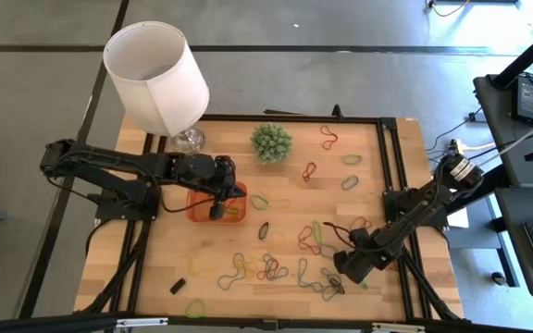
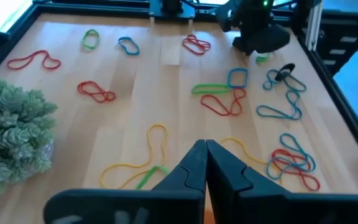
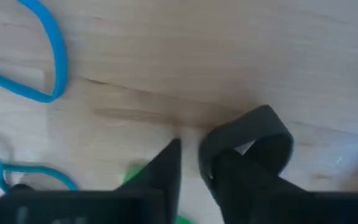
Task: Pick and place rubber bands into bin
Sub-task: Put the black rubber band into the orange bin
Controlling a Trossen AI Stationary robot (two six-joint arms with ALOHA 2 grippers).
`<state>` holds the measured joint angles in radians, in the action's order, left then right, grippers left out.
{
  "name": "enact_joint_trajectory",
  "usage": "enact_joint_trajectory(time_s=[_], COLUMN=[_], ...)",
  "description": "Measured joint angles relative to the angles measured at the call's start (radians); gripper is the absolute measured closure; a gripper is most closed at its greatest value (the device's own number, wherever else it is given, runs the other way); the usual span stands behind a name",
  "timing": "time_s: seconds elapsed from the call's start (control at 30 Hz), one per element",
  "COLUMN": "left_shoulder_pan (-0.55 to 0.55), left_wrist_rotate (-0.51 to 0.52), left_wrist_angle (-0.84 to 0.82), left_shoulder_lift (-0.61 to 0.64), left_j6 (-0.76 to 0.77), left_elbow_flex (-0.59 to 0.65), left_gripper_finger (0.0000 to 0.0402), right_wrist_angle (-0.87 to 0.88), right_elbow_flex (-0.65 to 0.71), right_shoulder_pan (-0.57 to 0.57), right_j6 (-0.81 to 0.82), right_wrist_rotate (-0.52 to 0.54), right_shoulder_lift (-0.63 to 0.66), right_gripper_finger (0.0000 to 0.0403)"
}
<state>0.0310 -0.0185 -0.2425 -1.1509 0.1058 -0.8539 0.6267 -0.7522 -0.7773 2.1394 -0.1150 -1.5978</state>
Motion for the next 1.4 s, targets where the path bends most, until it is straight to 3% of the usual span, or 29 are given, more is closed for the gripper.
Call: enact_joint_trajectory(time_s=[0.13,0.27,0.47,0.67,0.83,1.07,1.23,1.4], left_shoulder_pan=[0.000,0.000,0.020,0.092,0.151,0.175,0.137,0.061], left_wrist_rotate=[0.000,0.000,0.026,0.151,0.240,0.265,0.230,0.119], left_wrist_angle=[-0.011,-0.054,-0.060,0.012,0.042,0.060,0.062,0.066], left_shoulder_lift=[0.017,0.060,0.183,0.337,0.457,0.609,0.726,0.827], left_j6=[0.027,0.048,0.068,0.067,0.066,-0.021,-0.090,-0.094], left_elbow_flex=[0.000,0.000,0.077,0.236,0.354,0.442,0.479,0.518], left_gripper_finger=[0.0399,0.0401,0.0401,0.0401,0.0400,0.0400,0.0400,0.0400], right_wrist_angle=[0.061,0.167,0.249,0.279,0.201,-0.183,-0.173,-0.093], right_elbow_flex=[-0.021,-0.063,-0.166,-0.288,-0.388,-0.516,-0.746,-1.024], right_shoulder_pan=[0.000,0.002,0.037,0.143,0.277,0.500,0.618,0.691], right_j6=[-0.056,-0.117,-0.233,-0.529,-0.851,-1.391,-1.582,-1.695], right_wrist_rotate=[0.001,0.102,0.345,0.537,0.671,0.614,0.502,0.363], right_shoulder_lift=[0.011,0.041,0.070,0.065,0.066,0.034,-0.125,-0.366], right_gripper_finger=[0.0389,0.0392,0.0398,0.0400,0.0401,0.0402,0.0402,0.0403])
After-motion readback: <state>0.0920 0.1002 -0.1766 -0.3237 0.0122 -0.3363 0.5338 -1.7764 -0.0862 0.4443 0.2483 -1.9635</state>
